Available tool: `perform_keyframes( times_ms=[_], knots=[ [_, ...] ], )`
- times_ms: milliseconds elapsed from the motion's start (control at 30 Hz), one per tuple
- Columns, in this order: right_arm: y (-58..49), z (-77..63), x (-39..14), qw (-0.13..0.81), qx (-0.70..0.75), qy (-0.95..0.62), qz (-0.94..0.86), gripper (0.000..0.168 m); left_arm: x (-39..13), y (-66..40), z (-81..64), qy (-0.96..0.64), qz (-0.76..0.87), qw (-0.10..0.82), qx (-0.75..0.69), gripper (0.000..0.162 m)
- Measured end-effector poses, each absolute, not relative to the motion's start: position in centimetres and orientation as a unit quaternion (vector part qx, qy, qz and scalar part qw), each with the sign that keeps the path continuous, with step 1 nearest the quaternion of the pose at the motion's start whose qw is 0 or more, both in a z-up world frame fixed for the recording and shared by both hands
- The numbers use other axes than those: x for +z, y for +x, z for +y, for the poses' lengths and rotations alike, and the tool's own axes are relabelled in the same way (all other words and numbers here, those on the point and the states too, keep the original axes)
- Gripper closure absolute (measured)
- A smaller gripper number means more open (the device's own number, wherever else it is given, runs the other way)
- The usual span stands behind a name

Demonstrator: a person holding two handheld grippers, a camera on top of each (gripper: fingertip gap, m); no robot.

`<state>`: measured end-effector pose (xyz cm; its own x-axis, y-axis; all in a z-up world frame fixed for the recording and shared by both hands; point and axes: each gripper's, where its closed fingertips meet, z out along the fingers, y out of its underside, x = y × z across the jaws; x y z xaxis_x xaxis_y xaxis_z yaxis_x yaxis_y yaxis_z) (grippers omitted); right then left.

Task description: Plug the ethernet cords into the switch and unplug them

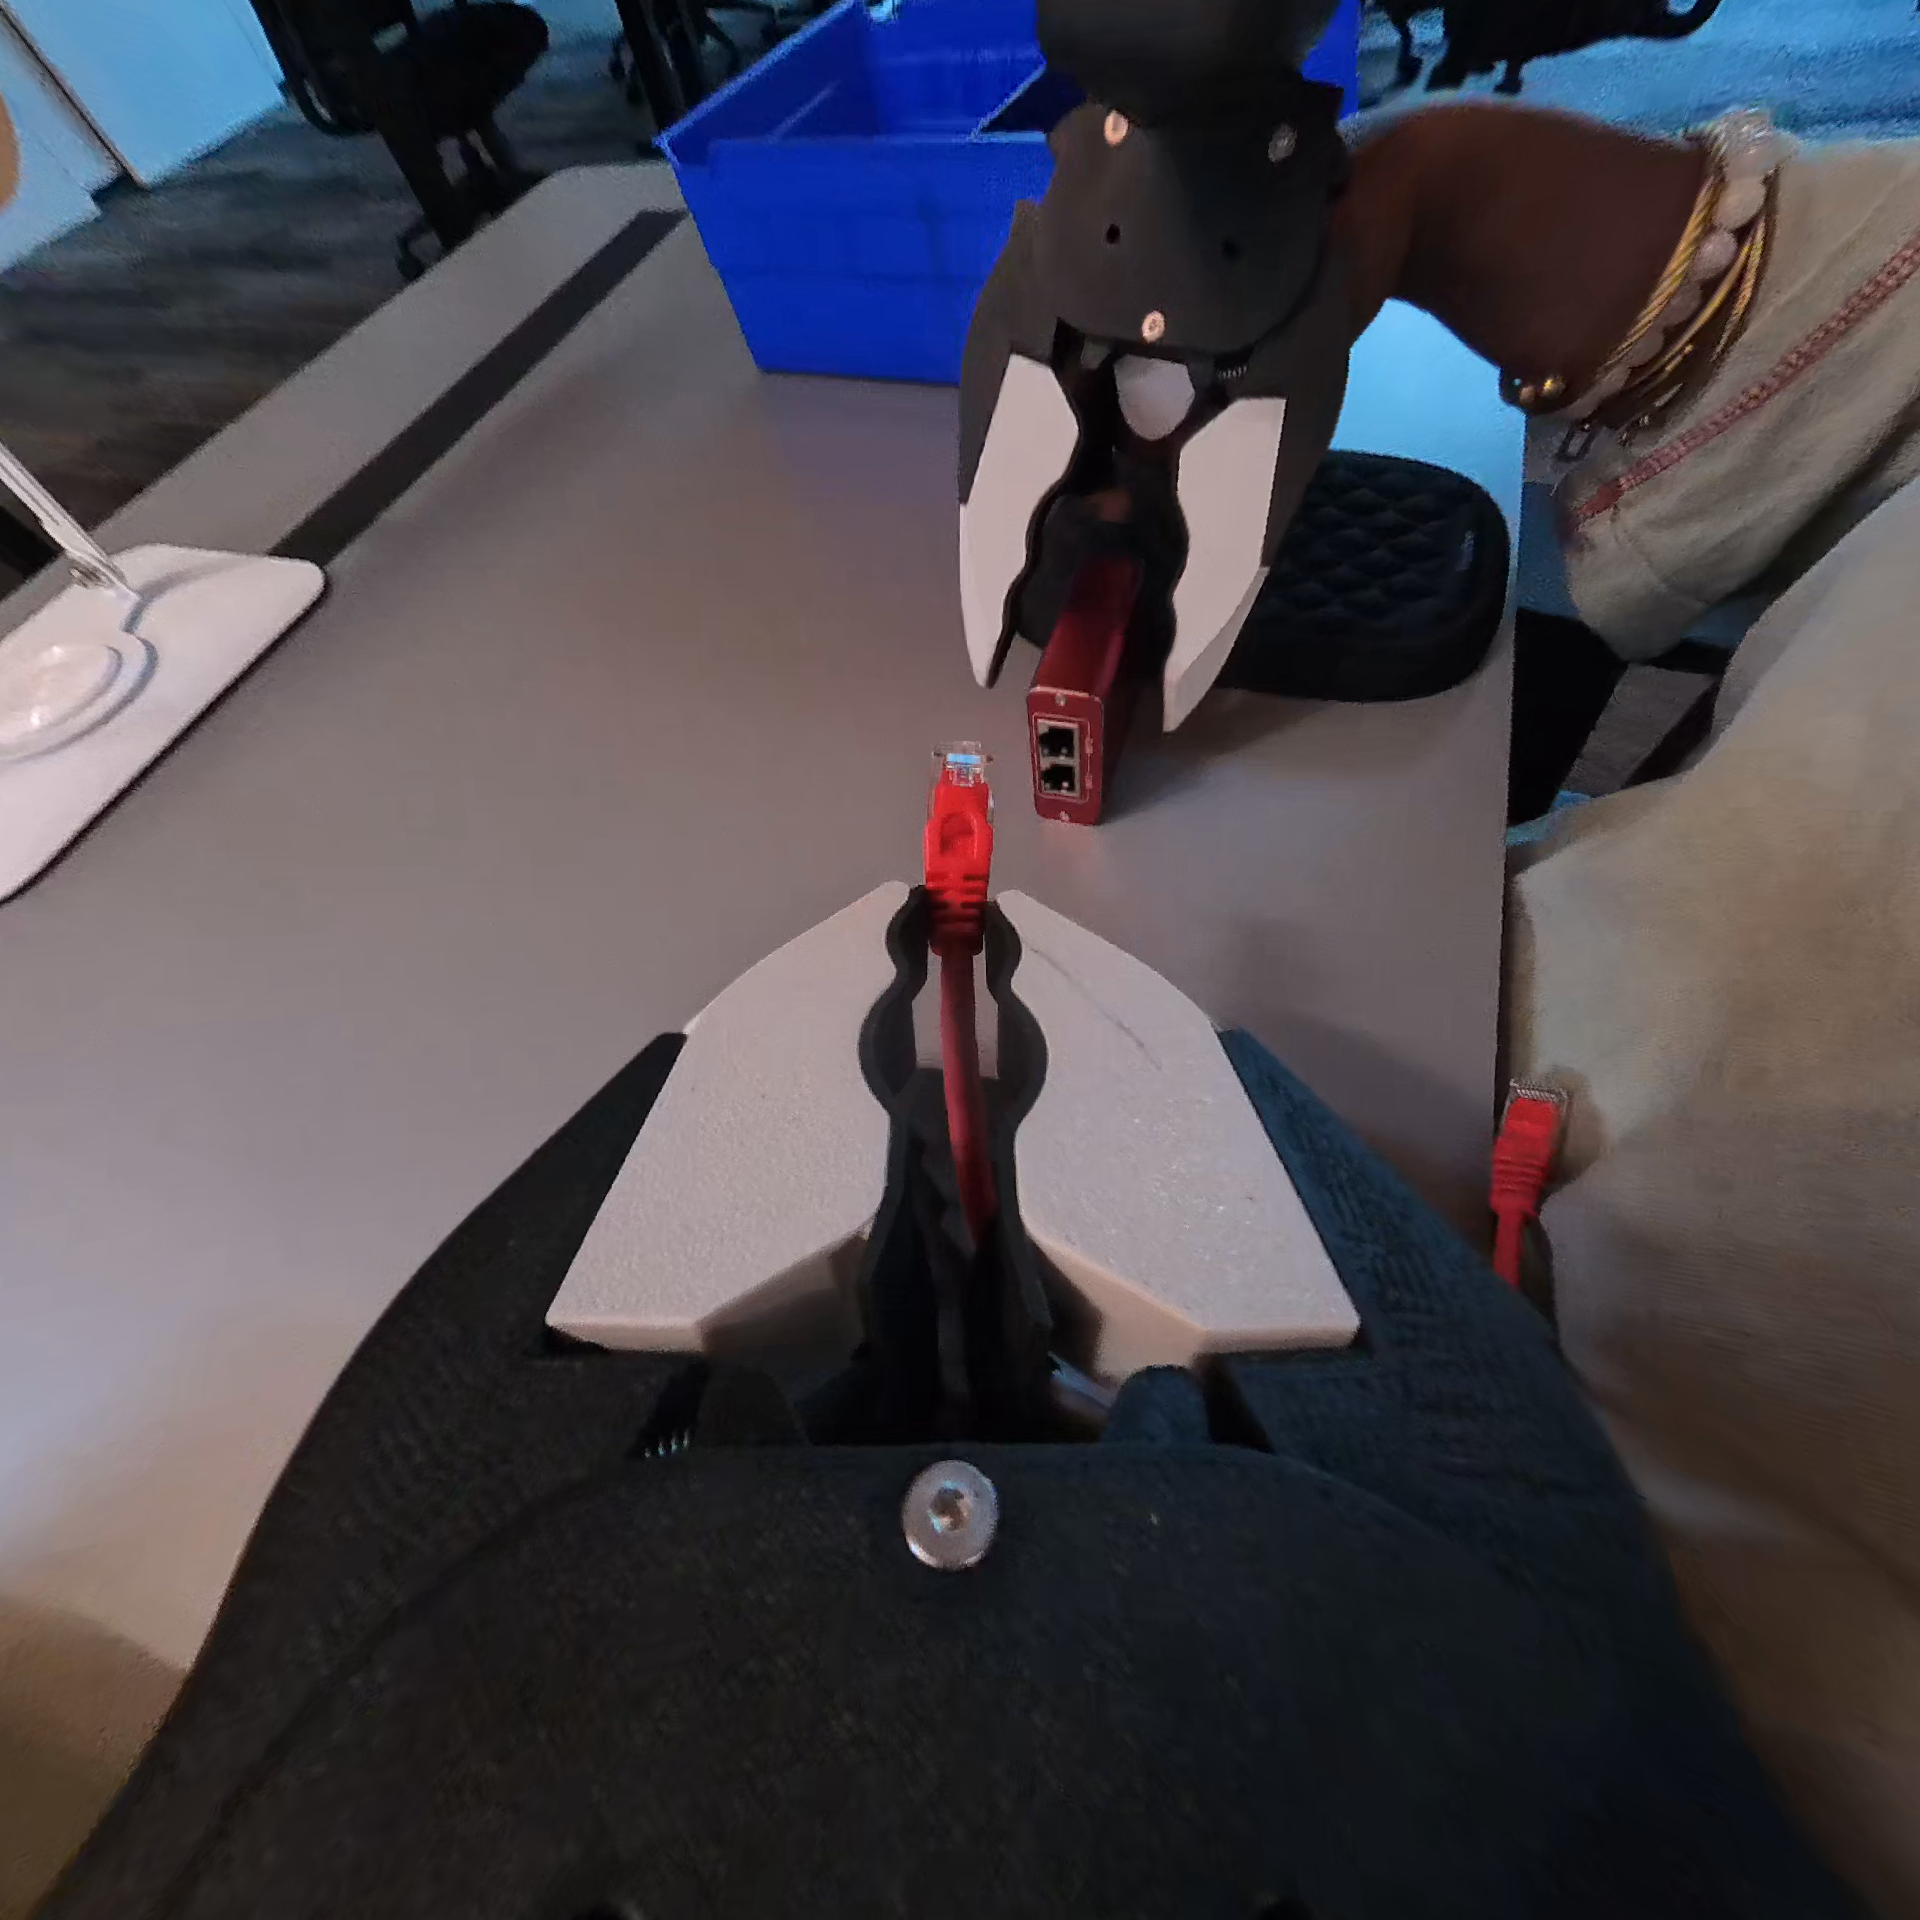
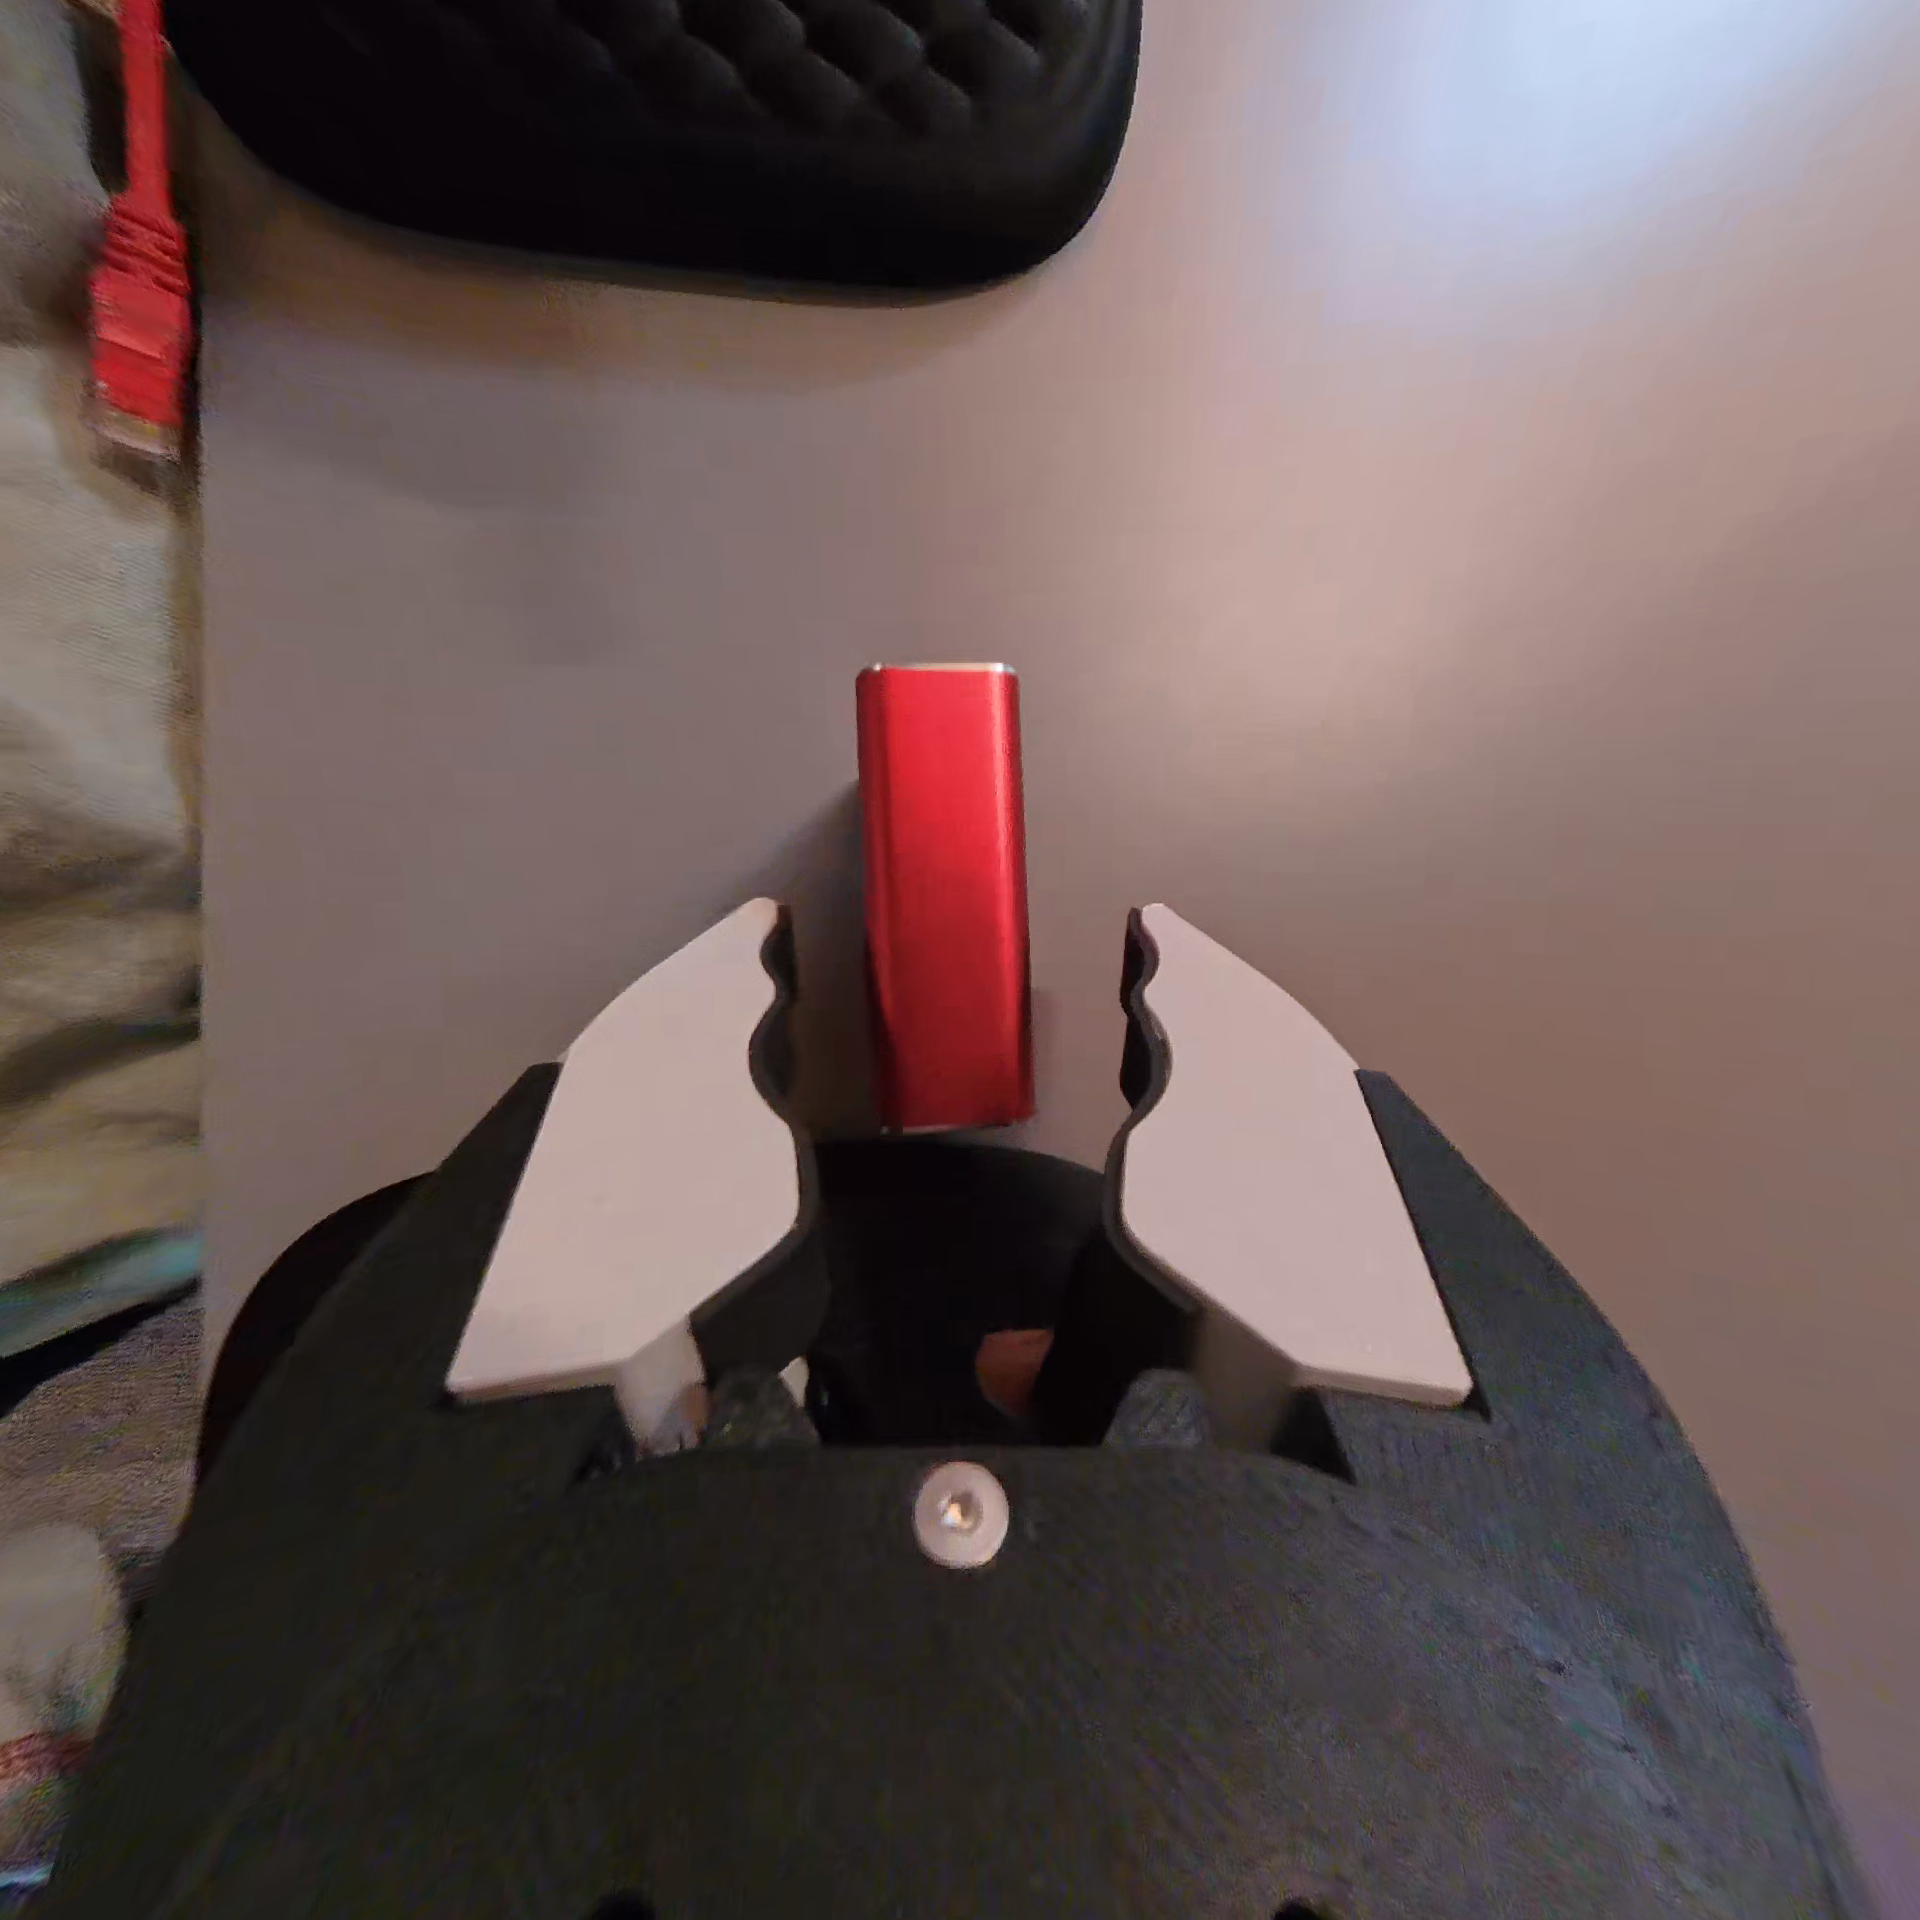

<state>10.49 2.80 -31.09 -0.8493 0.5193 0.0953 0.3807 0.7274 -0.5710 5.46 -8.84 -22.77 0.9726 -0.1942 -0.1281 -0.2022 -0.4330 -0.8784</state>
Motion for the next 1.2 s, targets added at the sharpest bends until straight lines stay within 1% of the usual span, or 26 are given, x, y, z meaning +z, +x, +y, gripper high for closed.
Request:
perform_keyframes(
  times_ms=[100, 133, 200, 267, 333, 367, 433, 533, 600, 700, 800, 933, 1200],
  knots=[
    [9.8, 2.8, -31.2, 0.147, 0.218, -0.226, -0.938, 0.120, -23.4, 5.5, -8.8, -0.858, 0.113, 0.500, 0.001, 0.152],
    [9.9, 2.9, -31.6, 0.142, 0.187, -0.219, -0.947, 0.122, -23.5, 5.5, -8.7, -0.860, 0.112, 0.498, -0.001, 0.152],
    [10.2, 3.0, -32.4, 0.122, 0.140, -0.207, -0.961, 0.135, -23.7, 5.5, -8.5, -0.863, 0.106, 0.494, -0.009, 0.151],
    [9.7, 3.3, -32.4, 0.148, 0.126, -0.198, -0.961, 0.135, -23.8, 5.1, -8.2, -0.864, 0.081, 0.496, -0.015, 0.152],
    [8.8, 3.4, -31.6, 0.217, 0.144, -0.178, -0.949, 0.135, -23.8, 4.6, -7.8, -0.865, 0.049, 0.498, -0.019, 0.152],
    [8.2, 3.4, -30.6, 0.266, 0.157, -0.169, -0.936, 0.139, -23.9, 4.6, -7.7, -0.866, 0.045, 0.497, -0.020, 0.152],
    [6.9, 3.4, -27.4, 0.392, 0.167, -0.152, -0.892, 0.139, -24.0, 4.5, -7.4, -0.871, 0.039, 0.490, -0.013, 0.152],
    [6.4, 3.0, -22.8, 0.541, 0.150, -0.115, -0.819, 0.140, -23.2, 4.9, -6.5, -0.871, 0.037, 0.491, -0.009, 0.152],
    [6.5, 3.0, -21.2, 0.602, 0.115, -0.095, -0.784, 0.139, -22.2, 5.3, -5.6, -0.866, 0.037, 0.498, -0.012, 0.152],
    [6.5, 3.3, -19.7, 0.659, 0.085, -0.084, -0.743, 0.140, -20.6, 5.6, -4.4, -0.861, 0.038, 0.506, -0.024, 0.152],
    [6.5, 4.0, -18.7, 0.688, 0.046, -0.075, -0.720, 0.139, -19.9, 5.3, -3.5, -0.866, 0.045, 0.498, -0.015, 0.152],
    [6.6, 3.9, -18.6, 0.691, 0.022, -0.053, -0.720, 0.139, -19.4, 6.9, -2.6, -0.863, 0.073, 0.497, -0.053, 0.152],
    [6.7, 3.9, -18.8, 0.694, -0.012, -0.021, -0.719, 0.139, -19.8, 7.2, -2.1, -0.866, 0.086, 0.490, -0.051, 0.152]
  ],
)
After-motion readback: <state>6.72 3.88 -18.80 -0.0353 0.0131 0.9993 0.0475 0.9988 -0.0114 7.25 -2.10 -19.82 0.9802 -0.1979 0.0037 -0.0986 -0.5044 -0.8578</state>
